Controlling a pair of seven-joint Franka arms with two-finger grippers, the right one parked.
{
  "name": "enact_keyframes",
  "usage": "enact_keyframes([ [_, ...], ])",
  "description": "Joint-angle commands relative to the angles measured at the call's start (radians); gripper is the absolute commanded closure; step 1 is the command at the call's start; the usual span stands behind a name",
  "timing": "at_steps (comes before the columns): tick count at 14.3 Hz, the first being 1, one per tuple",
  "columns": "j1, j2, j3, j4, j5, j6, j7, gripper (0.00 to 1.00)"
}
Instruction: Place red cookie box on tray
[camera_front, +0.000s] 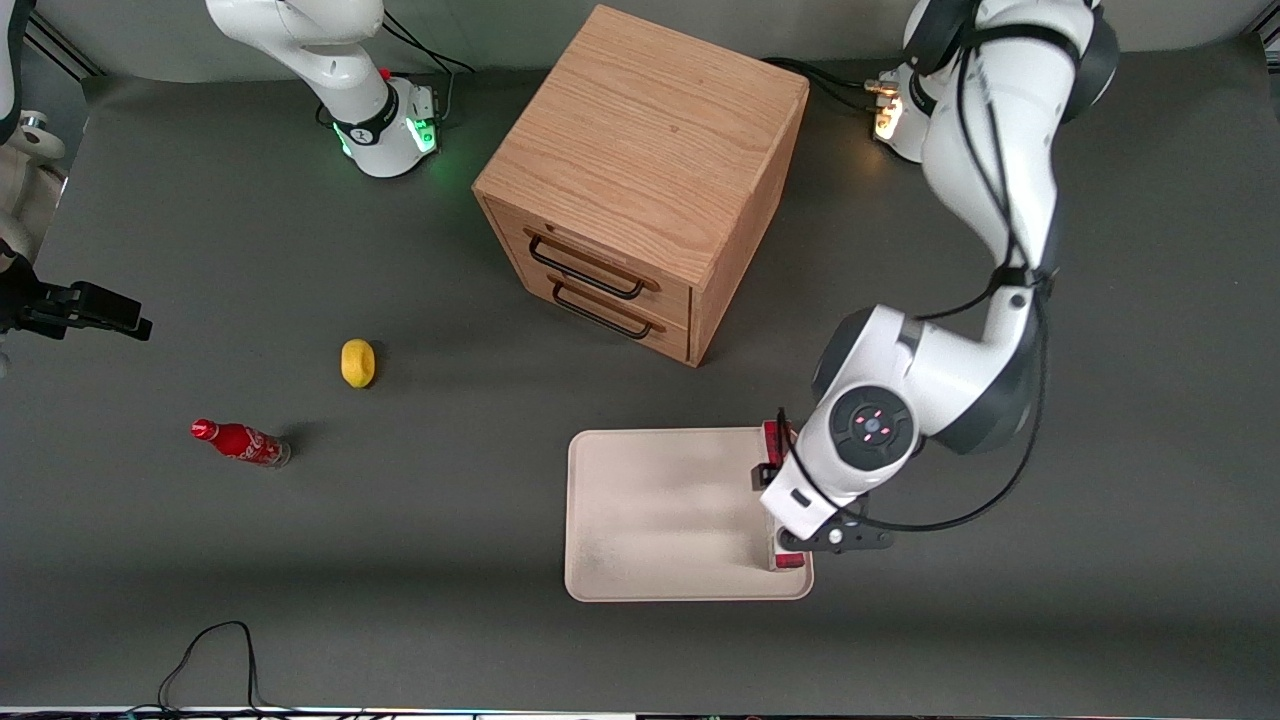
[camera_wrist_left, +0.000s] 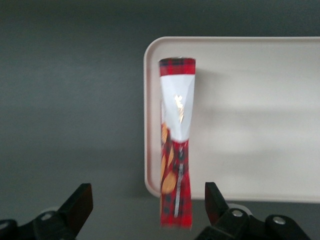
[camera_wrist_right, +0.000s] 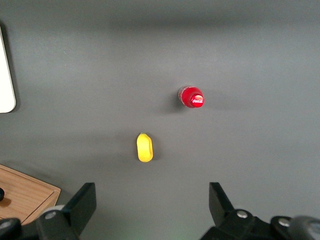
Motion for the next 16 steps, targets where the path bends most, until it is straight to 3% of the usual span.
enact_keyframes([
  [1, -0.005, -0.145, 0.006, -0.012, 0.009, -0.136, -0.022, 0.0],
  [6, -0.002, -0.288, 0.006, -0.021, 0.011, -0.189, -0.063, 0.0],
  [8, 0.05, -0.35, 0.006, -0.058, 0.017, -0.256, -0.048, 0.0],
  [11, 0.137, -0.467, 0.004, -0.191, 0.009, -0.253, 0.044, 0.0],
  [16, 0.269, -0.706, 0.006, -0.553, 0.008, -0.111, 0.23, 0.0],
])
